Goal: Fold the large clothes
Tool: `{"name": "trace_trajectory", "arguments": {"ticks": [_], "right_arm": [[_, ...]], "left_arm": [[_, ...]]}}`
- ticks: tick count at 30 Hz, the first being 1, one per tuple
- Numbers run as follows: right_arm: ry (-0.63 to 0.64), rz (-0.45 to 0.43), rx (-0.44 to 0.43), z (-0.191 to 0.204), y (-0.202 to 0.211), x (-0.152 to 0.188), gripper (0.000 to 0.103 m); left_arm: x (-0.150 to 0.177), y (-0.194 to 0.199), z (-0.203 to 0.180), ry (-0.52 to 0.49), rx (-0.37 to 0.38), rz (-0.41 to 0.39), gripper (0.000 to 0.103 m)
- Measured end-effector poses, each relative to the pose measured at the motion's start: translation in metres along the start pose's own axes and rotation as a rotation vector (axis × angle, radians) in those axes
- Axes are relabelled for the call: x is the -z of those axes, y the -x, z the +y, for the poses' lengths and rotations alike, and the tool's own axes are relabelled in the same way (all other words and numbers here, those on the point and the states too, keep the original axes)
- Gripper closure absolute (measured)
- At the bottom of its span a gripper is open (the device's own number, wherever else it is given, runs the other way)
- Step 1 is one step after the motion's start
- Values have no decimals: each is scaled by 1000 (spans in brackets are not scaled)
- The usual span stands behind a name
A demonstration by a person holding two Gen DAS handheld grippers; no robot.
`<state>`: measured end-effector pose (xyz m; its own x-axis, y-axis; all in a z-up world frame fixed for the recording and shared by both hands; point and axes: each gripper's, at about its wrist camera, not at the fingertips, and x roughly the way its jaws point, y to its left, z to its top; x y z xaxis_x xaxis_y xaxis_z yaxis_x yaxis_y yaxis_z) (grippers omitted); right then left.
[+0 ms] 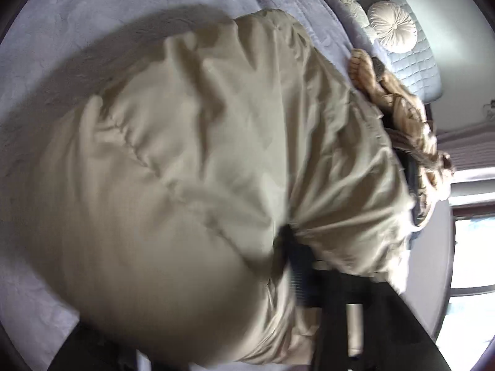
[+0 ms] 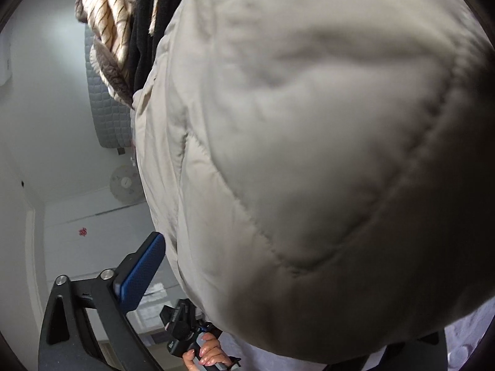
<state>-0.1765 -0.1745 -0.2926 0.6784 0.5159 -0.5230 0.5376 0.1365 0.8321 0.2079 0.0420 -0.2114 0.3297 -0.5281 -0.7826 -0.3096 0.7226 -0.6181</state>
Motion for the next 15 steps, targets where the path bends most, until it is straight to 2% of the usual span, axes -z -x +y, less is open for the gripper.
{"name": "trace_trajectory", "arguments": {"ticks": [1,2,3,5,9,15], "right_arm": [[-19,8,-3,-2,1,0,47],[-34,14,-27,-3,3,0,58],[-35,18,-44,-2,6,1,66],[-11,31,-63,2,12,3,72],[24,76,-103,6,27,7,76],[63,138,-102,7,51,17,76]], "left_arm": [[-1,4,-5,-15,15,-6,79],[0,7,-9,-28,18,-10,81],[0,10,-12,-36,23,-14,82],[2,20,-17,-44,51,-25,83],[9,42,-25,-59,92,-54,84],[30,71,-32,-109,81,-75,84]]}}
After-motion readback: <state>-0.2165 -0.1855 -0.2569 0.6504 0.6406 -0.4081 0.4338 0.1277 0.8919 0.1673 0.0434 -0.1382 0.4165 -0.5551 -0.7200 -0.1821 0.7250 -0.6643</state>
